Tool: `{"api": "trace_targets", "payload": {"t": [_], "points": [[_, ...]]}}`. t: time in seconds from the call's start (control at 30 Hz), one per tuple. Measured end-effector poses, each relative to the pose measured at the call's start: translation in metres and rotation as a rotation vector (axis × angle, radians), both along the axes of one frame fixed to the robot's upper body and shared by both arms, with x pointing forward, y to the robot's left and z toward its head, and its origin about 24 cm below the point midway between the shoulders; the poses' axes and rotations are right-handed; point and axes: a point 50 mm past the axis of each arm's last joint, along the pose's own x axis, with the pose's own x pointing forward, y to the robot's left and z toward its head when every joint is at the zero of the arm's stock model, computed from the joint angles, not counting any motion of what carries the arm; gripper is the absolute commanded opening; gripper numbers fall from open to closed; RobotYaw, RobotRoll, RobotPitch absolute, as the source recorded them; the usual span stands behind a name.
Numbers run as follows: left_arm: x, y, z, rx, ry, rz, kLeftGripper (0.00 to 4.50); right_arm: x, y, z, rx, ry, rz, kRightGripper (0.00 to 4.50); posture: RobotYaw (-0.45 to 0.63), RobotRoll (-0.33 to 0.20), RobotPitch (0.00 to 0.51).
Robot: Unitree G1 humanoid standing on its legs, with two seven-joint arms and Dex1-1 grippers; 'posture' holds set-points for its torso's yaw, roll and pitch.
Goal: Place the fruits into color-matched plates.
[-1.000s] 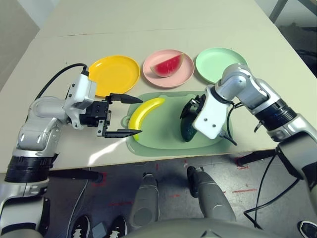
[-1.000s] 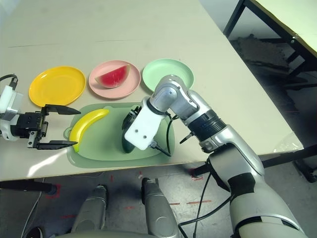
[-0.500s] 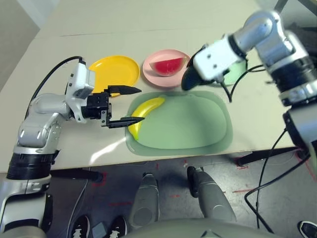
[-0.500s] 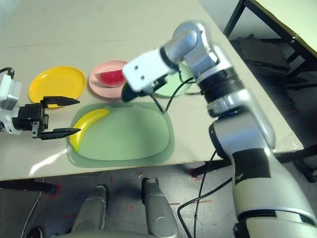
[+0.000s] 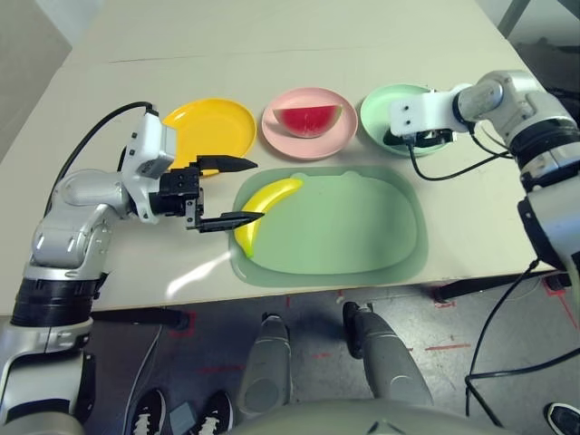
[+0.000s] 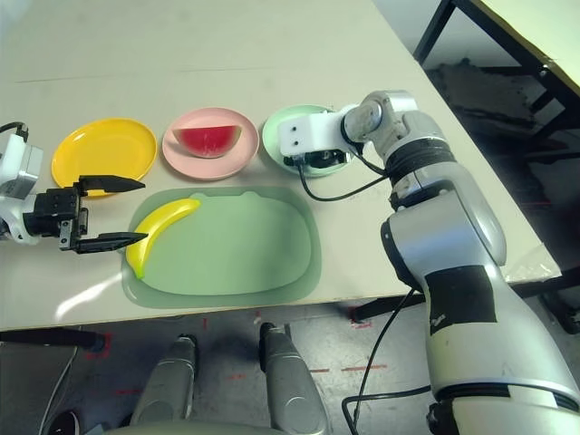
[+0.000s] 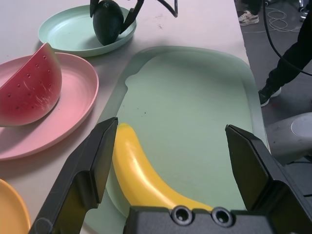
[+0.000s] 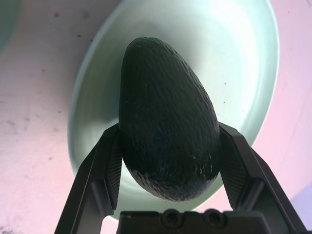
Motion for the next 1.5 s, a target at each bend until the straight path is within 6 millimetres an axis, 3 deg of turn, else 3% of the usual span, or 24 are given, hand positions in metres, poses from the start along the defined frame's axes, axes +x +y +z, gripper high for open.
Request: {"api": "trace_targets", "payload": {"t": [0.07,0.33,0.47,0.6,0.7,0.9,1.07,1.17,1.27,1.5], "points": [[0.0,0.0,0.0,0.0,0.001,0.0,4.5,0.001,0.002,-0.002,0.001,-0.01,0.0,4.39,-0.02,0.0,0.224],[-0.001,0.001,-0.001,0.009,-0.007,0.0,4.5,0.0,0.0,0.004,-0.013,0.005,0.001,4.45,-0.02,0.0,0.222],[0.0,0.005,-0.001,0.032,-0.015,0.006,4.5,-0.005,0.006,0.032,-0.003,0.053,0.057,4.45,-0.01,0.0,0.228],[0.002,0.015,0.005,0.135,-0.063,0.006,4.5,-0.022,0.026,0.068,0.196,0.213,0.207,4.45,-0.01,0.0,0.233],[0.004,0.022,0.007,0.198,-0.087,0.0,4.5,-0.039,0.028,0.073,0.367,0.36,0.286,4.45,-0.01,0.0,0.233],[0.013,0.035,0.02,0.378,-0.185,-0.054,4.5,-0.077,0.029,0.032,0.923,0.705,0.277,4.45,-0.02,0.0,0.232],[0.026,0.032,0.033,0.523,-0.302,-0.128,4.5,-0.117,0.029,-0.035,1.171,0.846,0.166,4.45,-0.04,0.0,0.23],[0.033,0.029,0.036,0.588,-0.352,-0.164,4.5,-0.128,0.025,-0.056,1.226,0.804,0.091,4.45,-0.05,0.0,0.229],[0.039,0.022,0.041,0.635,-0.415,-0.215,4.5,-0.137,0.028,-0.065,1.282,0.734,0.121,4.45,-0.05,0.0,0.229],[0.049,-0.01,0.048,0.736,-0.609,-0.421,4.5,-0.151,0.026,-0.105,1.323,0.494,0.234,4.45,-0.07,0.0,0.227]]}}
